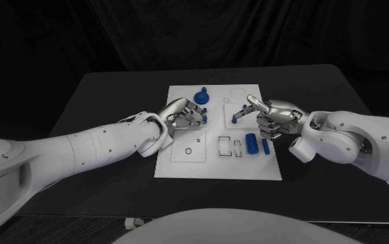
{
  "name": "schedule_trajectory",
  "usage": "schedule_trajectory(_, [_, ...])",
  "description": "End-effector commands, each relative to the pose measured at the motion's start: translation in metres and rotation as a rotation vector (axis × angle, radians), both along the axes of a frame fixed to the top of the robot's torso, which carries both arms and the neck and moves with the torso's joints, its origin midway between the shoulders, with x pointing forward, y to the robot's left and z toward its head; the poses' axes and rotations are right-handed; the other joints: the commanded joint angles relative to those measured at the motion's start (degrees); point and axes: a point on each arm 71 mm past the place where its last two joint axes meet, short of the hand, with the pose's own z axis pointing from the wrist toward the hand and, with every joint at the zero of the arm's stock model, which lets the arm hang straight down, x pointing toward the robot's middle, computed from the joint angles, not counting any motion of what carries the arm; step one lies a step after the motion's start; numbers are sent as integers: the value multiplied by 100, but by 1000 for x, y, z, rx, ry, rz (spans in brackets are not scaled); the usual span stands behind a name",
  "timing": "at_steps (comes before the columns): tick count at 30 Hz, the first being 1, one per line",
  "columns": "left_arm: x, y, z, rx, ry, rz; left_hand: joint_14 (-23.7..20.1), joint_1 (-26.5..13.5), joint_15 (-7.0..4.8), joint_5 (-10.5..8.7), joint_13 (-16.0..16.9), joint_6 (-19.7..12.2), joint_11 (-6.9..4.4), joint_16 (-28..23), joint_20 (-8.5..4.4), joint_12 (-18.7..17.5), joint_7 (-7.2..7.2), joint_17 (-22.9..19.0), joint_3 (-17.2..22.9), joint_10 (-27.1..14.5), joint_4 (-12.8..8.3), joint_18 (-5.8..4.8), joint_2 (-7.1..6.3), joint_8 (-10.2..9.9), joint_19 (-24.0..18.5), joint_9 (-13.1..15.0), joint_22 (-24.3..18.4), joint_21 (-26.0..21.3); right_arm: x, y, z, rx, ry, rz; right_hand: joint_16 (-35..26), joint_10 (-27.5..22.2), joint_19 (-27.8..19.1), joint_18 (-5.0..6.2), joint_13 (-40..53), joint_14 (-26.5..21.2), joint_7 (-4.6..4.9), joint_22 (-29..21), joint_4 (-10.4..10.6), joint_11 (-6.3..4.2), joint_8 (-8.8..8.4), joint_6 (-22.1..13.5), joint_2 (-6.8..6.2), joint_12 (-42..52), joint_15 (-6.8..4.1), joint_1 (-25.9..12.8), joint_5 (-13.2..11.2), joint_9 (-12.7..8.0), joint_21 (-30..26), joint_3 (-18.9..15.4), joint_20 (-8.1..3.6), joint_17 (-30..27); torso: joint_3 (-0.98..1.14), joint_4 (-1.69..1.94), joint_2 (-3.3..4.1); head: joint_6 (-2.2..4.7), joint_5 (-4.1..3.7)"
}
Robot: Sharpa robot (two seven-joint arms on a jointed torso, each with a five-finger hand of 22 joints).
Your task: Assemble the parts on the task board
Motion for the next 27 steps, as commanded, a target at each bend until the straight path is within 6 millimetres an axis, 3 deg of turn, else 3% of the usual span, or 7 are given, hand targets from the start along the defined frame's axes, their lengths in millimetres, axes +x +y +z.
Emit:
schedule_trajectory(1, [-2, -2, -1, -9, 14, -30, 595, 11, 14, -26, 1509, -44, 28, 37, 10, -3, -19, 1510, -30, 600, 5, 11, 60, -31, 405, -10, 1391, -20, -1, 2, 0, 0, 8, 20, -9, 597, 174, 97, 1507, 588, 25, 1243, 9, 41, 36, 11, 0, 15, 50, 47, 37, 5, -5, 33, 32, 1452, 1, -1, 2, -1, 2])
schedule_trajectory(27, [-3, 8, -5, 7, 49, -20, 595, 83, 32, 80, 1509, -83, 48, 37, 24, -3, 3, 1510, -12, 600, -32, 15, 90, -60, 394, -46, 1386, -36, -3, 5, -1, 1, 21, 40, -11, 597, 173, 97, 1507, 587, 27, 1241, -29, 42, 93, -20, -7, 15, 51, 180, 100, -10, -4, 134, 34, 1448, 0, 1, -1, -1, 1])
